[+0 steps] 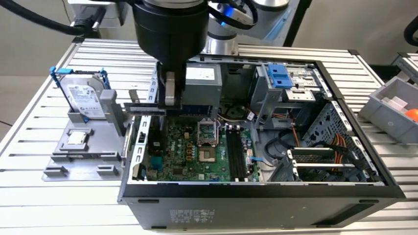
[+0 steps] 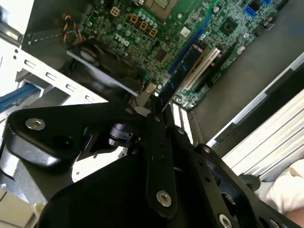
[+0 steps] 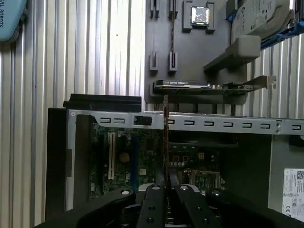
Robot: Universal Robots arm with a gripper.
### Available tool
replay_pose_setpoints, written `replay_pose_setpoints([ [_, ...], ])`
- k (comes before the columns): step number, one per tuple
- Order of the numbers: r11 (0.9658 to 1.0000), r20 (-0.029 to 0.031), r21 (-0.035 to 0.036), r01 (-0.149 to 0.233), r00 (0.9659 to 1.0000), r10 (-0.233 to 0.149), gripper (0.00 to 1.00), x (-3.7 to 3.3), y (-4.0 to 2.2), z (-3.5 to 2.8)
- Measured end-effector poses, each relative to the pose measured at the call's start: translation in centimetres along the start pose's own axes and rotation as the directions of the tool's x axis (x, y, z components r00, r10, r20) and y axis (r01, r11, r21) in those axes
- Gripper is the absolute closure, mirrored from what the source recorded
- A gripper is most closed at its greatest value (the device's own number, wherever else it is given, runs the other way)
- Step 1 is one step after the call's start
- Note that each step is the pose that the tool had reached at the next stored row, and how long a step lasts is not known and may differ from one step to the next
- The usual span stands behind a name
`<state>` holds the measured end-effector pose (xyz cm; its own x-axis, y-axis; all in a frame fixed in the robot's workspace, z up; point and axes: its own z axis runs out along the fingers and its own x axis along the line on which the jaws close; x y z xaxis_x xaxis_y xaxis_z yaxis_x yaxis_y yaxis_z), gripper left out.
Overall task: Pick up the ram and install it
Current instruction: 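Pick up the ram and move it above insertion slot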
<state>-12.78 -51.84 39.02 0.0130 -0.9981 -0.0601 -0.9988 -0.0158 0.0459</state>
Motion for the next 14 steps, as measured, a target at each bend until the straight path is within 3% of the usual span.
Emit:
replay_pose_setpoints([
  [14, 1.0000, 0.0001, 0.0001, 0.000, 1.0000, 0.000, 1.00, 0.08, -6.37, -0.29],
])
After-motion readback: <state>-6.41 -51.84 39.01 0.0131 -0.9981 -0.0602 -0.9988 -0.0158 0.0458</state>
